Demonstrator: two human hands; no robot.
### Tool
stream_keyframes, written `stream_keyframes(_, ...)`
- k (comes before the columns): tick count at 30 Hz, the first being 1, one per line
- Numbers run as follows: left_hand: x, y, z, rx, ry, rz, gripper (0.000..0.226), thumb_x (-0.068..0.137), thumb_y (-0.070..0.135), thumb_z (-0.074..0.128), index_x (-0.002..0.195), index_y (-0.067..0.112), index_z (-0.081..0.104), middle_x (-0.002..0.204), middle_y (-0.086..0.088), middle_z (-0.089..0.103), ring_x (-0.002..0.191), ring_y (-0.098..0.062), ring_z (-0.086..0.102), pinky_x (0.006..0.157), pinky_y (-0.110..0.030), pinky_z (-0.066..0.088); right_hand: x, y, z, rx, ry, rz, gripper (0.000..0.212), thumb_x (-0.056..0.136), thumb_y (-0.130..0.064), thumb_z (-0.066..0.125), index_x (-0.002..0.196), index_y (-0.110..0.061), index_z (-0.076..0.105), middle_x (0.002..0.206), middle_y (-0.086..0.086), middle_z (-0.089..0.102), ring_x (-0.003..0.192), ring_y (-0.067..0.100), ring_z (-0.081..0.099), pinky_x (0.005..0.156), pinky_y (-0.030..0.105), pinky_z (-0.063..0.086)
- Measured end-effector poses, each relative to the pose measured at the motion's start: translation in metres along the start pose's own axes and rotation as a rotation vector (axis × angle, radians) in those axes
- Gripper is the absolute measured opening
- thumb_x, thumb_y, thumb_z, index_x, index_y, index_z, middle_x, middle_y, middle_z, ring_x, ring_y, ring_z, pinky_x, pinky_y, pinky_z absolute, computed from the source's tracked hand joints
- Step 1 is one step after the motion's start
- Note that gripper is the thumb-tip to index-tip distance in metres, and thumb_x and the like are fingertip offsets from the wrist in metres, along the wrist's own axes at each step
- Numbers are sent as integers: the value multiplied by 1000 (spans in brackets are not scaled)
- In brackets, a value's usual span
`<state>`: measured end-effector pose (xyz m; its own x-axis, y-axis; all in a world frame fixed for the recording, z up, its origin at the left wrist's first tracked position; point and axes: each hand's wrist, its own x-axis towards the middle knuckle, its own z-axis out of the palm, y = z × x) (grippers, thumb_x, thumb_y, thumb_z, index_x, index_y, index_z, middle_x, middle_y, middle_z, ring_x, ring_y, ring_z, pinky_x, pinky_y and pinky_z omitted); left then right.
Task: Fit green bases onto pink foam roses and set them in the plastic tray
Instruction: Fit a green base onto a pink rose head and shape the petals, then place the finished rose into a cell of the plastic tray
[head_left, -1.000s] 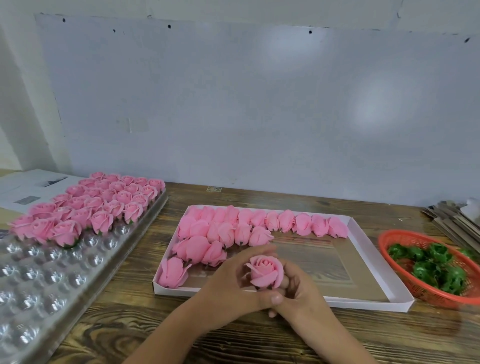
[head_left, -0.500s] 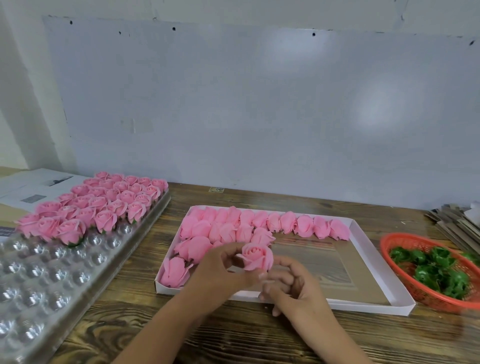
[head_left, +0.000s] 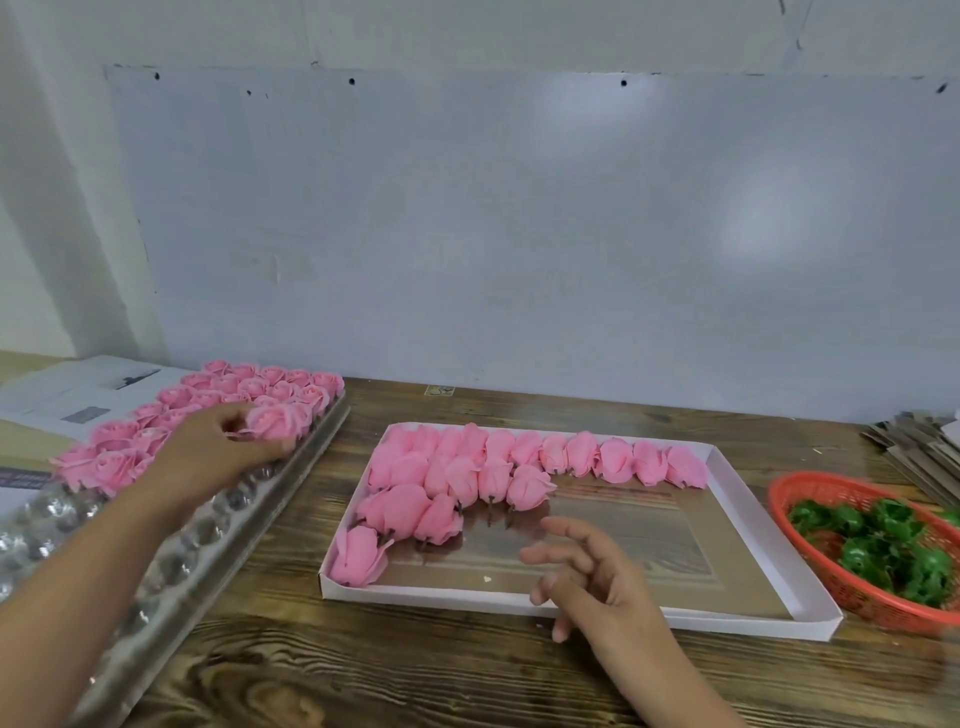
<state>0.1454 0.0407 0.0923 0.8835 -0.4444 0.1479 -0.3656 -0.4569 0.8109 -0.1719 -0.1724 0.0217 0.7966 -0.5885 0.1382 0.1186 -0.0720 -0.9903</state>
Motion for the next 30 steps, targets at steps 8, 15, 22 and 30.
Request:
stream_keyframes(8, 31, -35, -9, 356, 30, 35, 27, 77, 18, 85, 93, 16, 64, 86, -3, 70, 66, -20, 64, 62, -33, 54, 0, -1, 0, -13, 2, 19, 43, 90, 16, 52, 120, -14, 55, 97, 8, 74, 68, 15, 64, 44, 26, 46)
stream_keyframes(15, 37, -45, 6, 505, 12, 22, 32, 75, 14, 82, 60, 9, 55, 53, -4, 52, 48, -18, 47, 52, -28, 42, 1, 1, 0, -24, 2, 30, 41, 90, 15, 52, 120, -13, 56, 94, 9, 74, 67, 14, 64, 44, 26, 46)
stream_keyframes(22, 48, -35, 4, 813, -2, 44, 14, 74, 30, 82, 71, 17, 76, 66, -1, 72, 64, -19, 64, 70, -36, 60, 0, 0, 1, -33, 3, 29, 41, 90, 16, 51, 119, -13, 57, 92, 9, 74, 68, 15, 63, 45, 24, 46)
stream_keyframes(30, 46, -17, 13, 1105, -10, 2, 25, 76, 36, 82, 100, 39, 75, 143, 4, 48, 129, -29, 40, 112, -46, 30, -1, -1, 1, -54, 1, 32, 42, 90, 15, 51, 118, -16, 57, 92, 6, 74, 68, 13, 63, 46, 24, 46)
